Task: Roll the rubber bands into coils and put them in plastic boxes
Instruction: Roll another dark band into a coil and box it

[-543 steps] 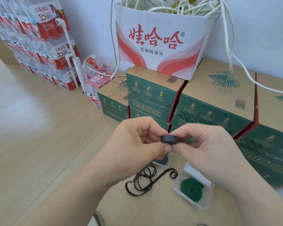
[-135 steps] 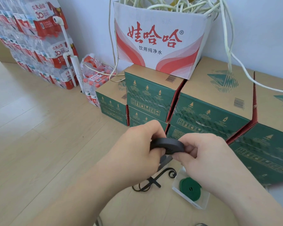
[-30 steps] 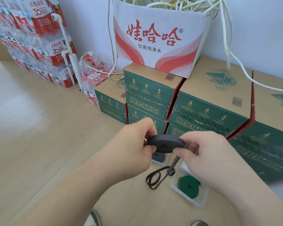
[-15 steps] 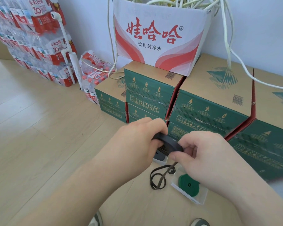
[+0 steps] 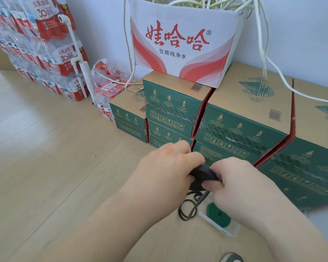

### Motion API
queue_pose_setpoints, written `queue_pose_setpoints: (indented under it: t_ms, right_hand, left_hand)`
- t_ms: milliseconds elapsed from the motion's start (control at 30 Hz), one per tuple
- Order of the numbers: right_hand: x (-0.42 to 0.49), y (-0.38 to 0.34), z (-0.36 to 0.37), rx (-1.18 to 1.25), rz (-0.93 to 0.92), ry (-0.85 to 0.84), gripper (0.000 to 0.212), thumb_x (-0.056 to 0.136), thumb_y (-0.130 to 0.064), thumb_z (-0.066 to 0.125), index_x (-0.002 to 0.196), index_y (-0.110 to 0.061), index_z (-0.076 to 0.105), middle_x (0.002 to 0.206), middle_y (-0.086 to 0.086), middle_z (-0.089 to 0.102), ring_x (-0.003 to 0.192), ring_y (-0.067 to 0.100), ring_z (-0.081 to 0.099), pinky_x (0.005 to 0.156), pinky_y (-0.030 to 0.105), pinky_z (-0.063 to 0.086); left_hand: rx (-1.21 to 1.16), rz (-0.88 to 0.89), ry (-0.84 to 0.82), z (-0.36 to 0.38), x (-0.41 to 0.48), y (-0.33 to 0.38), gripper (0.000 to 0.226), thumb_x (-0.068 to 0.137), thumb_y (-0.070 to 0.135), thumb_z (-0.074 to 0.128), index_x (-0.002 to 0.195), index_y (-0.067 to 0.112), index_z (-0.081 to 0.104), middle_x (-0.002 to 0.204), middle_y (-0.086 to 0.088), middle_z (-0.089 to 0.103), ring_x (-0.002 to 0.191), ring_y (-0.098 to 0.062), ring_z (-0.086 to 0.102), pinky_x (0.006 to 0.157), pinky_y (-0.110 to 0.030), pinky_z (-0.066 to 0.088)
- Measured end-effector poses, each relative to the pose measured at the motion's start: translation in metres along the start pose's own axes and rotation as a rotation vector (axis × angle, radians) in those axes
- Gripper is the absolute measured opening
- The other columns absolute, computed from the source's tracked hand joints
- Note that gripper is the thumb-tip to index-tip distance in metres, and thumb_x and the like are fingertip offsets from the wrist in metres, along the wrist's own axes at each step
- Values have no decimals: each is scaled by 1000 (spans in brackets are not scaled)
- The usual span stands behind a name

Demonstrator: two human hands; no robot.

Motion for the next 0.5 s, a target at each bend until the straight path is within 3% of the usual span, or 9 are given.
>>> queue_pose_setpoints:
  t_ms: [100,167,233,333,400,500]
  right_hand:
    - [1,2,-2,56,4,36,10,89,-35,69,84,-27,65,77,-8,63,79,15,62,73,39,57]
    - [1,5,-4,124,1,58,13,84,-37,74,81,-29,64,73,-8,64,75,13,61,71,40,57]
    - [0,8,-5,137,-4,65,14,86,-39,73,82,-31,62,77,-9,63,77,13,61,72,39,56]
    - [3,10,-7,184,-23,92,9,92,-31,69,85,-29,65,72,-10,60,72,13,57,68,35,54]
    - [3,8,-9,206,-33,94,10,92,-27,68,82,-27,67,67,-9,59,67,12,54,65,34,52]
    - [2,4,-6,184,-46,69,14,88,-29,70,76,-24,65,66,-4,63,66,16,57,67,39,57]
  left_hand:
    - [12,-30,-45,2,2,-1,18,91,22,63,106,31,60,98,7,57,94,-20,55,79,-41,48]
    - [-100,-100,3,-2,2,-11,18,88,20,69,100,32,62,92,10,63,90,-13,58,78,-35,49]
    - [-287,-192,50,-8,1,-20,21,87,17,72,94,33,61,85,15,66,80,-4,61,70,-24,52]
    - [-472,-291,35,-9,0,-25,25,88,15,74,90,33,58,82,15,67,70,-3,63,55,-12,44]
    - [-449,-307,8,-6,-1,-26,24,87,16,74,90,32,58,78,13,65,64,-3,60,54,-10,40]
    - [-168,-274,-42,-3,-3,-27,27,86,27,74,106,35,58,98,15,60,90,-10,58,73,-23,49]
Point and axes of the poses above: each hand's wrist, its own x-axis towards the middle knuckle, its own z-axis out of the palm, y = z × x, the point moved 5 cm from there along x, towards the middle knuckle
